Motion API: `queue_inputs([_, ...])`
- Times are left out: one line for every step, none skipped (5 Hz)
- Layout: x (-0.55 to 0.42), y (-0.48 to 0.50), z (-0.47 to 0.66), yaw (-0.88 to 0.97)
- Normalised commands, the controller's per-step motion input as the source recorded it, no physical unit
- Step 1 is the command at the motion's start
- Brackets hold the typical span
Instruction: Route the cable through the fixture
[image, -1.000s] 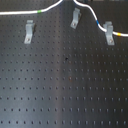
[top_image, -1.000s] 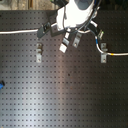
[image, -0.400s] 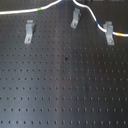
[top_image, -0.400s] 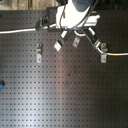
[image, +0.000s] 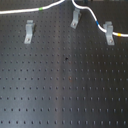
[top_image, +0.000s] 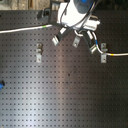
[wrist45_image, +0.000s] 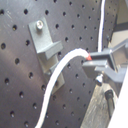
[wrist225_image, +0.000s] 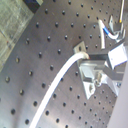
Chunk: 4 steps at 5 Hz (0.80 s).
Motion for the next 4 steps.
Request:
queue_inputs([0.028,-0.081,0.3,0.69])
queue_inputs([0.143,-0.138,0.24,0.65])
queue_inputs([0.181,-0.184,0.17,0.63])
queue_inputs([0.124,-0.244,0.19,0.59])
